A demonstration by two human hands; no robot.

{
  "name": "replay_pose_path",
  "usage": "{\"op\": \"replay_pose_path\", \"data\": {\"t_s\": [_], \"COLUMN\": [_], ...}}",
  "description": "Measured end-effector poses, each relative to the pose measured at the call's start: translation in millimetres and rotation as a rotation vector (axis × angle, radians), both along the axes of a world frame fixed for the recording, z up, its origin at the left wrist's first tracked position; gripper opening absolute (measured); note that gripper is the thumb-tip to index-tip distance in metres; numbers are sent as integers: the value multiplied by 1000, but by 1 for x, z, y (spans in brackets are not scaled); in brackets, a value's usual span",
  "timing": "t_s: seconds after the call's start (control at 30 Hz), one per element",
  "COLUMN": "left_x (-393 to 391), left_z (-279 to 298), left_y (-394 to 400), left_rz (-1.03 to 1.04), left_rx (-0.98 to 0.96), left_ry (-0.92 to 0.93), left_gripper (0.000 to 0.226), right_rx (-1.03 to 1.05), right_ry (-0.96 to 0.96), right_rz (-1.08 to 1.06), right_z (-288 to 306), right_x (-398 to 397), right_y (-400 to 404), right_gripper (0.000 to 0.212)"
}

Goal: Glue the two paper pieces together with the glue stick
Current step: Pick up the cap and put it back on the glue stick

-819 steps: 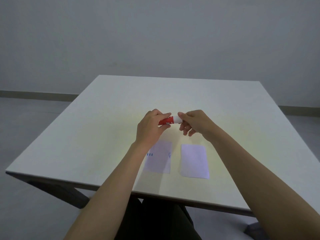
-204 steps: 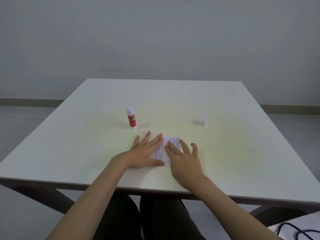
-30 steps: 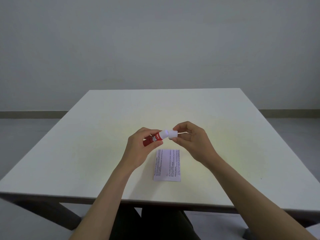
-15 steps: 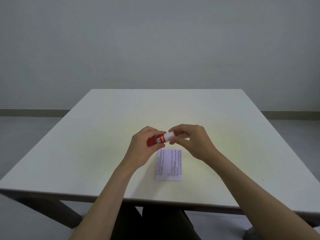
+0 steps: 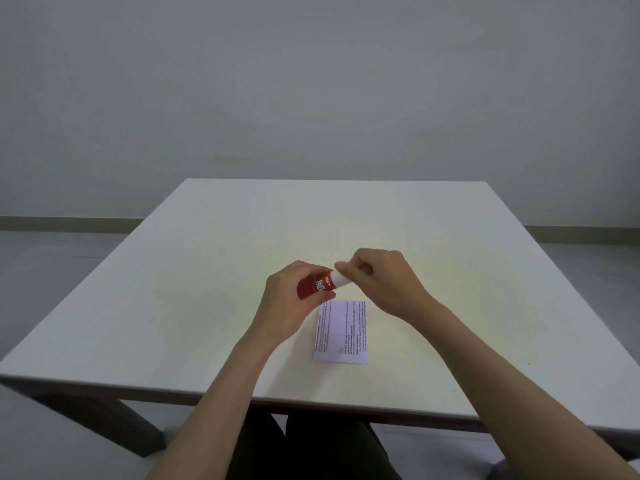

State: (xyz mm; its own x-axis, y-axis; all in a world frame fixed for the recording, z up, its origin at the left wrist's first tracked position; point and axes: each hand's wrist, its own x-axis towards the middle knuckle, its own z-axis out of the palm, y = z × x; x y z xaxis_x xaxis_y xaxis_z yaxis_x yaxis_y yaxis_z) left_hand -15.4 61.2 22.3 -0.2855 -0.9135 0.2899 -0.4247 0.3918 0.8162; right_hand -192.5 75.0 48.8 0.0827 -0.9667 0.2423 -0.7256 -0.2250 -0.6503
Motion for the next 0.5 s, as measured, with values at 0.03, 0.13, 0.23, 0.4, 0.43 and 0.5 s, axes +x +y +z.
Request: {"op": "replay_pose_path", "data": {"t_s": [0.03,0.13,0.23,0.4,0.43,0.5], "left_x": [-1,-3,-4,-10,-10,-10], "left_z": [-2,-4,-5,-10,-8,-4], "left_y": [1,0,-1,-1,-4,-15], "left_rz": [0,50,69,184,241,354], "left_rx": [8,28,27,-28,-37,-24], "left_ry": [6,28,-10,-33,-10,55], "left_gripper": [29,27,26,27,28,31], "right_rx": [-10,6,47,-10,-5,21], "right_ry": [56,5,62,292,261,173], "right_rz": [-37,74,162,-166,-194,-209], "right_z": [0,9,11,6,4,3], "right_x": [0,-3,-3,5,4,1], "right_y": [-1,0,1,-2,-1,3], "right_gripper": [39,26,21,60,60,54]}}
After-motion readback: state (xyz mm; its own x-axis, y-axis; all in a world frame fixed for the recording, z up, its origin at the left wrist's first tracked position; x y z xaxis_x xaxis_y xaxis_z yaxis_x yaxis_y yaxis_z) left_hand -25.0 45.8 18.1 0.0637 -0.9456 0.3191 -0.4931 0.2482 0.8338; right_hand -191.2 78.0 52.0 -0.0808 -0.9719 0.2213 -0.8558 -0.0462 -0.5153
